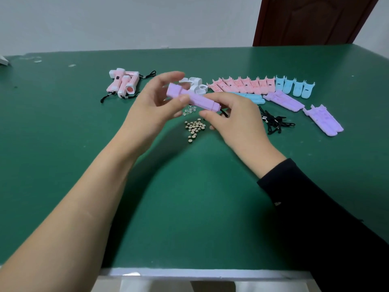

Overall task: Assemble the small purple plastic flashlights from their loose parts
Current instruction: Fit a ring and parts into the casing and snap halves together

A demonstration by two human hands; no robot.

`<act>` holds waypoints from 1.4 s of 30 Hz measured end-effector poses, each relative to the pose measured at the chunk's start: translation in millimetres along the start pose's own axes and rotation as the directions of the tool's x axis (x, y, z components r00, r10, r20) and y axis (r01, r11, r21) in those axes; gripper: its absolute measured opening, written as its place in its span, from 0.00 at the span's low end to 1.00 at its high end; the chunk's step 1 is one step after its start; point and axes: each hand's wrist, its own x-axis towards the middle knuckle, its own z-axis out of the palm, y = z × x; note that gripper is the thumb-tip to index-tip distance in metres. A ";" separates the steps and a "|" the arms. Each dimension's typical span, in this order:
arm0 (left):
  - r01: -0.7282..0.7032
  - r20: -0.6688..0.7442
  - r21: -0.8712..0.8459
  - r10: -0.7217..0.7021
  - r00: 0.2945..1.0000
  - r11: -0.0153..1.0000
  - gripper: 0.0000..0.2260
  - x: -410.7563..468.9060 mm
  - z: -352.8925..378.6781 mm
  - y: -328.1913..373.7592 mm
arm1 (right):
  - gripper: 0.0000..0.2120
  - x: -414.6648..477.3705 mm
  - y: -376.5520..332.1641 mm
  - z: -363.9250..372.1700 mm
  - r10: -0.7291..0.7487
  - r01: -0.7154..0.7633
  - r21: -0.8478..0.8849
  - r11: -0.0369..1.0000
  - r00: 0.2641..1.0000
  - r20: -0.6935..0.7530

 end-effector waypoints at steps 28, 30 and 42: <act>-0.221 -0.006 0.178 0.226 0.974 0.959 0.10 -6.3 3.1 12.0 | 0.17 3.8 3.1 -9.2 -0.155 0.170 -0.125 0.978 0.981 0.119; -0.239 -0.021 0.168 0.246 0.969 0.956 0.09 -6.8 5.7 13.3 | 0.12 3.6 2.9 -10.5 -0.178 0.185 -0.075 0.980 0.979 0.095; 0.082 -0.129 -0.235 -0.115 0.985 0.969 0.07 -6.5 23.3 3.5 | 0.07 -8.3 -2.2 21.7 0.147 -0.293 0.453 0.842 0.933 0.329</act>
